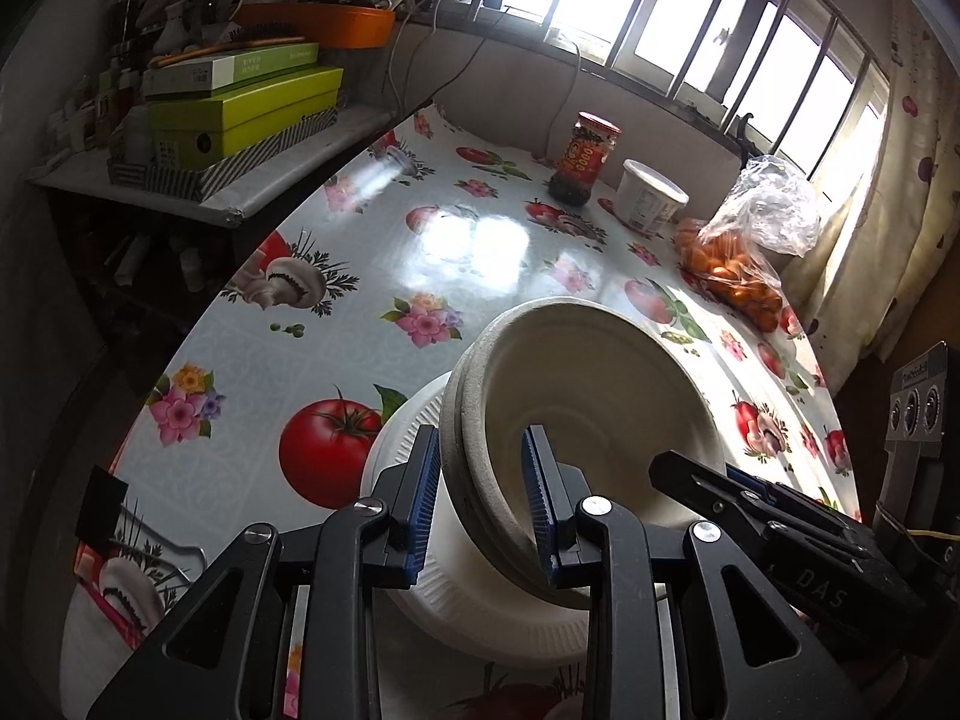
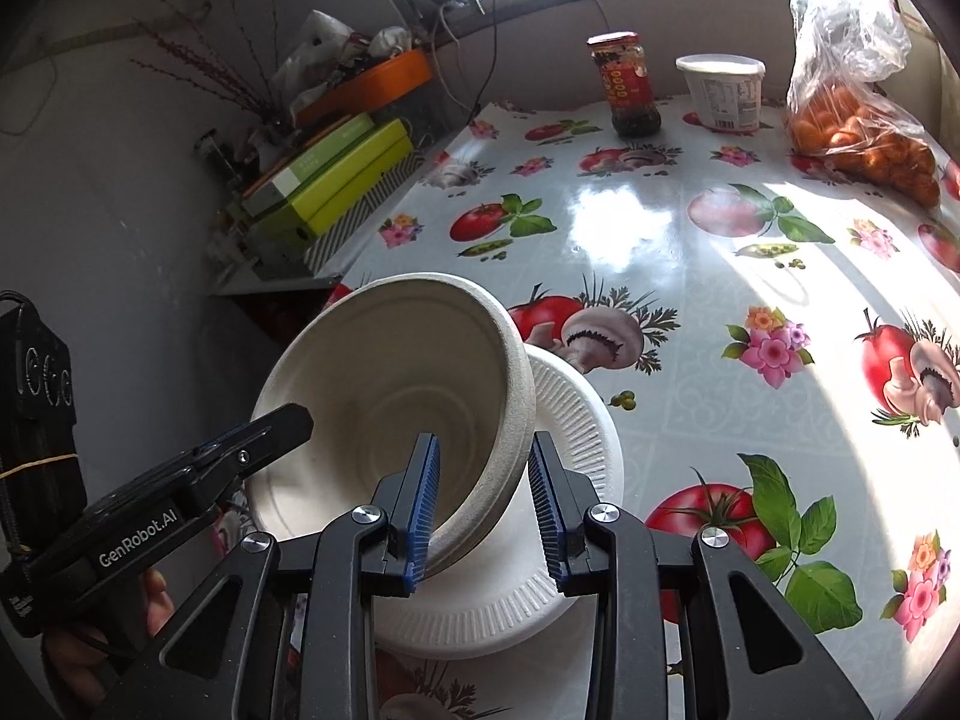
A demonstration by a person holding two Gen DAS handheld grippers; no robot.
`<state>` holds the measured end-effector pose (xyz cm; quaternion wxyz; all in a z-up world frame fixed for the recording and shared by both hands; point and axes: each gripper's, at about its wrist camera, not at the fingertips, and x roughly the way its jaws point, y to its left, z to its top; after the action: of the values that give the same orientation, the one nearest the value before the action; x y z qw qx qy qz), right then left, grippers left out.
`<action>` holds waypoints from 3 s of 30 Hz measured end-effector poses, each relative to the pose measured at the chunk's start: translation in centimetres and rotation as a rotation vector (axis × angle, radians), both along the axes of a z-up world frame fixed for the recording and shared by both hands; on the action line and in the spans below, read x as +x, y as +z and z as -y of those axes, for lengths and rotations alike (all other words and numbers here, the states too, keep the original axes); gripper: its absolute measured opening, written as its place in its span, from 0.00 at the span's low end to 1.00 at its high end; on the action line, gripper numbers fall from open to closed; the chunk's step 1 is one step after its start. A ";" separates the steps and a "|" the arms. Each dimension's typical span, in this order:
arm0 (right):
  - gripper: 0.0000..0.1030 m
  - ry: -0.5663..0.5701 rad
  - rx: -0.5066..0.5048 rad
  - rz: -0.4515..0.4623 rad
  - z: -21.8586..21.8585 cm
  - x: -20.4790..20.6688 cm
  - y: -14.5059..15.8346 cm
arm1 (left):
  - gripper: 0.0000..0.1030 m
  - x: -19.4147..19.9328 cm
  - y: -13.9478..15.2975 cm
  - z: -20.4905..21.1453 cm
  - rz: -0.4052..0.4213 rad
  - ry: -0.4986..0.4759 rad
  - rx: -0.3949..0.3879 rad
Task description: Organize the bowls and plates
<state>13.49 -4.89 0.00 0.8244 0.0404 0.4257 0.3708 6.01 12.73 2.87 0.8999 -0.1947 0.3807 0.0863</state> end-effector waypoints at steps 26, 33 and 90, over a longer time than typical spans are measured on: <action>0.31 -0.001 -0.011 -0.011 -0.6 0.6 -0.7 | 0.28 0.4 -1.6 -0.6 -0.035 0.001 -0.012; 0.31 -0.003 -0.012 -0.007 -0.6 0.6 -0.6 | 0.28 0.5 -1.6 -0.6 -0.034 0.000 -0.012; 0.54 0.004 -0.009 0.169 5.2 -6.5 -0.1 | 0.53 -7.8 -1.2 2.6 0.056 -0.048 0.127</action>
<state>7.00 -10.10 -0.06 0.8569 0.0046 0.3563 0.3726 -1.74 10.16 1.65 0.9225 -0.1303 0.3538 0.0833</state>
